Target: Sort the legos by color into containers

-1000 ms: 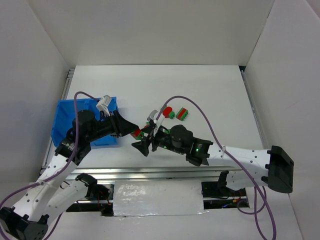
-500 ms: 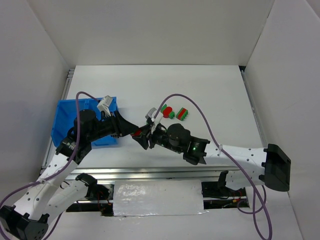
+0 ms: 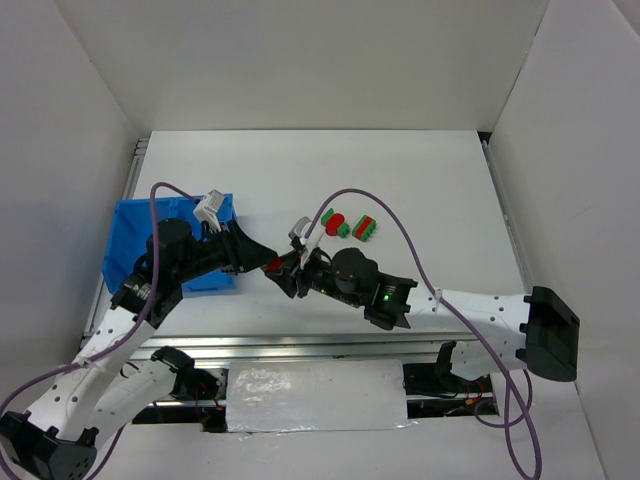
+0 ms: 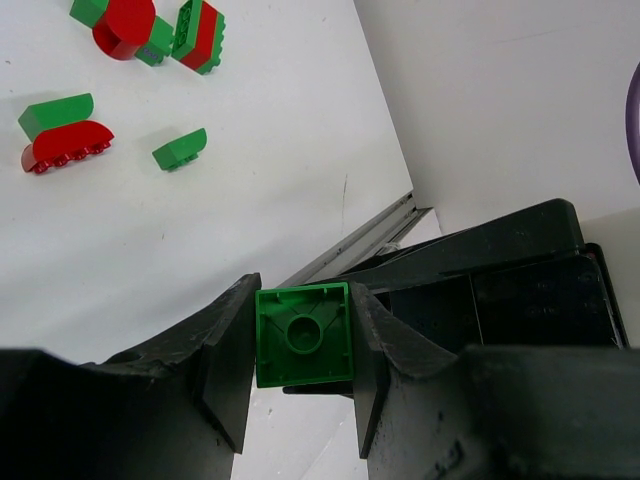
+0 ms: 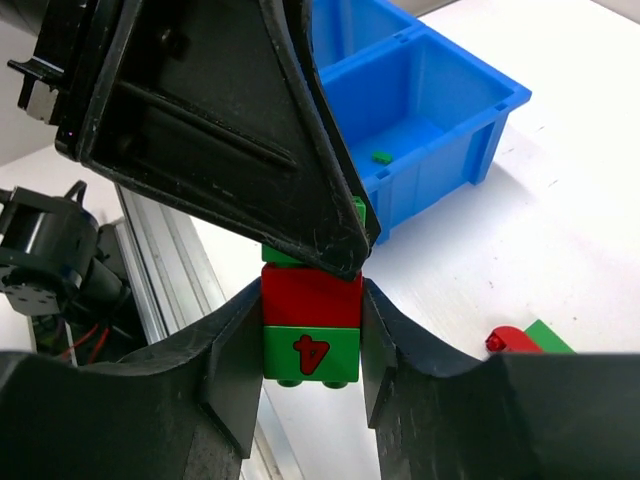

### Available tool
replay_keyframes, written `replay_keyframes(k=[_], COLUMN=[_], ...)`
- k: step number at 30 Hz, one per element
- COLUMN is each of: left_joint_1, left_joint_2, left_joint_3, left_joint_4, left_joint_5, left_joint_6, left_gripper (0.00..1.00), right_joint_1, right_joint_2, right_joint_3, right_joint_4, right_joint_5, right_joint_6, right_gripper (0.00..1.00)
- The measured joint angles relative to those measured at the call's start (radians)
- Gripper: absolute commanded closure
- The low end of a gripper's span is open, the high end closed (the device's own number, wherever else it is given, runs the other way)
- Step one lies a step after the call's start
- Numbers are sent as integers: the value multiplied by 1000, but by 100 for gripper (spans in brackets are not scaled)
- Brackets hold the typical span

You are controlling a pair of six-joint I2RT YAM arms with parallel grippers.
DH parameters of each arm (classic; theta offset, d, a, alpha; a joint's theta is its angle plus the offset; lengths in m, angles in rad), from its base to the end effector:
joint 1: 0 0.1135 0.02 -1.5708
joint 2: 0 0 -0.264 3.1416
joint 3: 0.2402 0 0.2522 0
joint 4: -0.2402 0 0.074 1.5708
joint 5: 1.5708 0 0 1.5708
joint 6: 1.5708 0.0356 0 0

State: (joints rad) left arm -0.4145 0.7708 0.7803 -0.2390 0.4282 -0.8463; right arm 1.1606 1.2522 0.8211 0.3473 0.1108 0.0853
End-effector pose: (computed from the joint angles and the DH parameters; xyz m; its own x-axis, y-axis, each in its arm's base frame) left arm 0.1575 -0.0855 0.3356 -0.6895 -0.4409 -0.5747 0.3322 0.5125 -0.7918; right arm 0.1208 0.2680 0.3072 -0.1072 -0.0341 -0.9937 -0.8615 0.5021 0.0757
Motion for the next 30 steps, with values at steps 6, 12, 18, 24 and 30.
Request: replay_keyframes(k=[6, 12, 18, 24, 30], left_joint_1=[0, 3, 22, 131, 202], left_joint_2=[11, 31, 36, 115, 271], left_joint_3=[24, 74, 129, 150, 157], left_joint_4=[-21, -62, -108, -216, -265], left_joint_5=[-5, -31, -101, -428, -683], left_joint_6=[5, 29, 59, 56, 29], left_gripper=[100, 100, 100, 97, 81], right_joint_1=[0, 0, -3, -9, -10], right_joint_2=[-3, -39, -59, -114, -191], right_joint_3=[-14, -79, -119, -161, -161], right_joint_4=[34, 55, 53, 38, 6], right_joint_5=[-1, -25, -14, 24, 33], right_joint_6=[-6, -21, -27, -12, -2], right_gripper=[100, 100, 100, 100, 100])
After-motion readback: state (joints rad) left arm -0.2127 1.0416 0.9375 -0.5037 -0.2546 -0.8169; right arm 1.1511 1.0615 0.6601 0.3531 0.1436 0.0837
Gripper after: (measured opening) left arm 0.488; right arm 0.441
